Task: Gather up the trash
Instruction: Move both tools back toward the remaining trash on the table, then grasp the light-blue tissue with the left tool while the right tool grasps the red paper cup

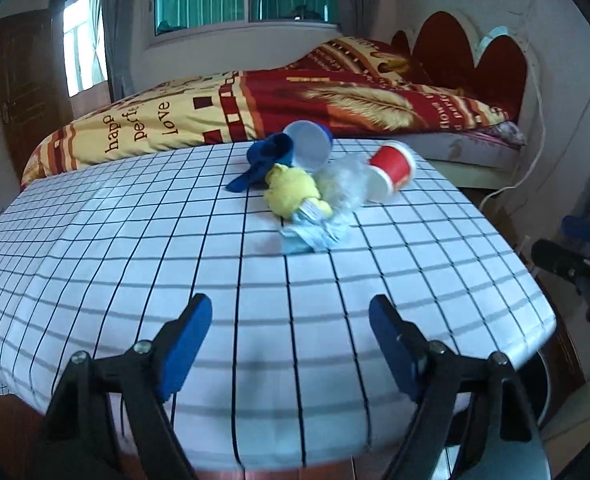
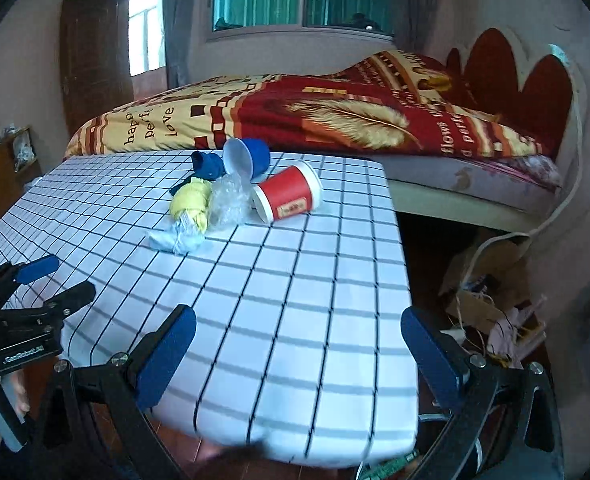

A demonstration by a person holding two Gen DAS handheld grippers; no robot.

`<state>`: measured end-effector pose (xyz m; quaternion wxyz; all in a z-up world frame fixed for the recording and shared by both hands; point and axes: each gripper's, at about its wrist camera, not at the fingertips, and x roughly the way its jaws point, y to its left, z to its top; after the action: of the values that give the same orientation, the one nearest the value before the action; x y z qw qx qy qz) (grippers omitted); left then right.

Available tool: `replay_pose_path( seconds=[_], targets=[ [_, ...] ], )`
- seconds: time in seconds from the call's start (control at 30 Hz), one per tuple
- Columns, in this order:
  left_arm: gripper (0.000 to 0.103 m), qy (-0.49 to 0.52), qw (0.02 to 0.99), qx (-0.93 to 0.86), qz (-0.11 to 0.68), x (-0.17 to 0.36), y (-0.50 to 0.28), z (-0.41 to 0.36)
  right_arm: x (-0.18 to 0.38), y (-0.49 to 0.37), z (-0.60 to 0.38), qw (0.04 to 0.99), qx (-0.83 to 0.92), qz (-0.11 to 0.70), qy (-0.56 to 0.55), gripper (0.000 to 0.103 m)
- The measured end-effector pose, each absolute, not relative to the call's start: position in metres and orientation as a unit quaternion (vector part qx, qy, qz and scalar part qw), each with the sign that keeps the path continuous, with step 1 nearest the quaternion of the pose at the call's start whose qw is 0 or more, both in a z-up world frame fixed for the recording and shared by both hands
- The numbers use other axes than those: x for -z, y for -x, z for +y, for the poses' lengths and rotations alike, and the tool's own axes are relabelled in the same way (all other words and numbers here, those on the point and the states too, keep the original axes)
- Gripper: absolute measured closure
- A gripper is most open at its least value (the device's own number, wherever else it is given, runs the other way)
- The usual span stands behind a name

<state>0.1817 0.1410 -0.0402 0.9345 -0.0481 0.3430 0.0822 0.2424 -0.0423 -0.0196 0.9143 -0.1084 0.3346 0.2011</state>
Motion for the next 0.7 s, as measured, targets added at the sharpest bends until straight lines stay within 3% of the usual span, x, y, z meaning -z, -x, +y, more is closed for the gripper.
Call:
replay_pose_path(
  seconds=[0.57,0.6,0.7],
  targets=[
    [0.026,0.033,0.916,-0.058,0.397,0.074,-0.294,0.133,0.068,-0.382,0.011,0.889,-0.222,0.377,0.132,0.000],
    [0.030,0.036,0.915,-0.056,0.398,0.076,-0.297,0.133,0.071,-0.389,0.014,0.887,-0.227,0.379,0.135,0.000],
    [0.056,0.038,0.910,-0.055,0.410,0.081,-0.307,0.136,0.078,-0.410,0.026,0.880,-0.241,0.380,0.152,0.000]
  ],
)
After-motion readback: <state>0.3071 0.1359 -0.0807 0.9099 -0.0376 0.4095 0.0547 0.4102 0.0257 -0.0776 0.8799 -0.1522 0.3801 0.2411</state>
